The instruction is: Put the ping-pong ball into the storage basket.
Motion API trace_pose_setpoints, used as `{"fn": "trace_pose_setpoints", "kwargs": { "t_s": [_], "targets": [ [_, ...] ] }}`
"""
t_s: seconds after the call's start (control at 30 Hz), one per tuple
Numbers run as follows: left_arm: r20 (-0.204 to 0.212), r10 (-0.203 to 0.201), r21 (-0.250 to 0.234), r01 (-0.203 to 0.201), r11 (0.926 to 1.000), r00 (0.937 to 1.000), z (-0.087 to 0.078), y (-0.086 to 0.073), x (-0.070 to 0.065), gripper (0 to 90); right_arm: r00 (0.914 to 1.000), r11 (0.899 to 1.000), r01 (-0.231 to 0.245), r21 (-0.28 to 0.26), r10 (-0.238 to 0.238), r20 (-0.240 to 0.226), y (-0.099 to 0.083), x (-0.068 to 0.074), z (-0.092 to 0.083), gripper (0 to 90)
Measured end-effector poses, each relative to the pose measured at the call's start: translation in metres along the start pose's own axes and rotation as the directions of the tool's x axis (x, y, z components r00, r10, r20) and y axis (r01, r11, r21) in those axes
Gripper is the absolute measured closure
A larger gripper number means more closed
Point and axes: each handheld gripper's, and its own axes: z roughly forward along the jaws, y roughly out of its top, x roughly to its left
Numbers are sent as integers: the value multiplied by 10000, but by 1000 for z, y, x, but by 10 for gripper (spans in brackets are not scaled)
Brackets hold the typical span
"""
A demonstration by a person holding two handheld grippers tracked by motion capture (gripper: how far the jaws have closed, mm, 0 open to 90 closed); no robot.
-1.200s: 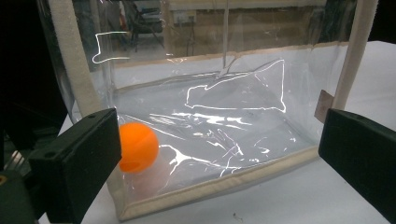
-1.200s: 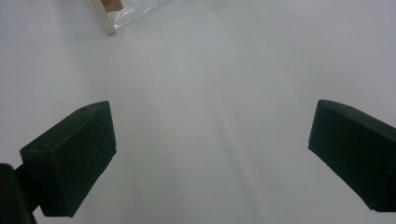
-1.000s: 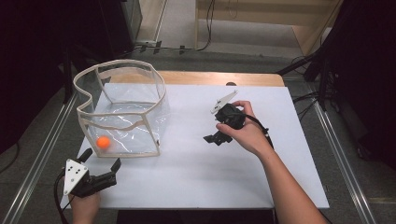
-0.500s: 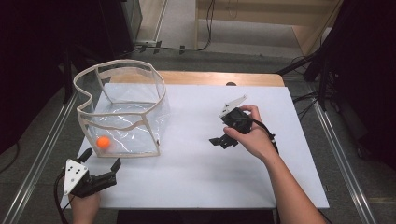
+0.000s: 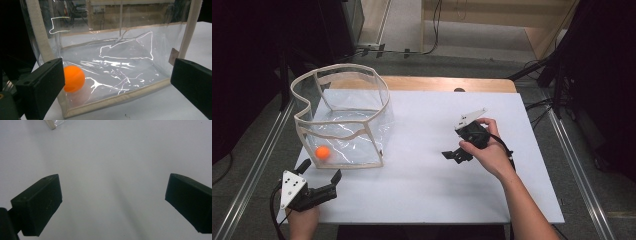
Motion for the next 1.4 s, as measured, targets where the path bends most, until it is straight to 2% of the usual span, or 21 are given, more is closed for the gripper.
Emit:
{"fn": "trace_pose_setpoints", "kwargs": {
  "t_s": [0.63, 1.4],
  "targets": [
    [-14, 4, 4, -4, 10000, 10000, 0, 0, 0, 0, 9981, 9963, -525, -673, 545, 276, -32, -4, -10, 0],
    [-31, -9, 3, 9, 10000, 10000, 0, 0, 0, 0, 9934, 9843, -926, -1505, 1016, 532, -67, -5, -22, 0]
  ]
}}
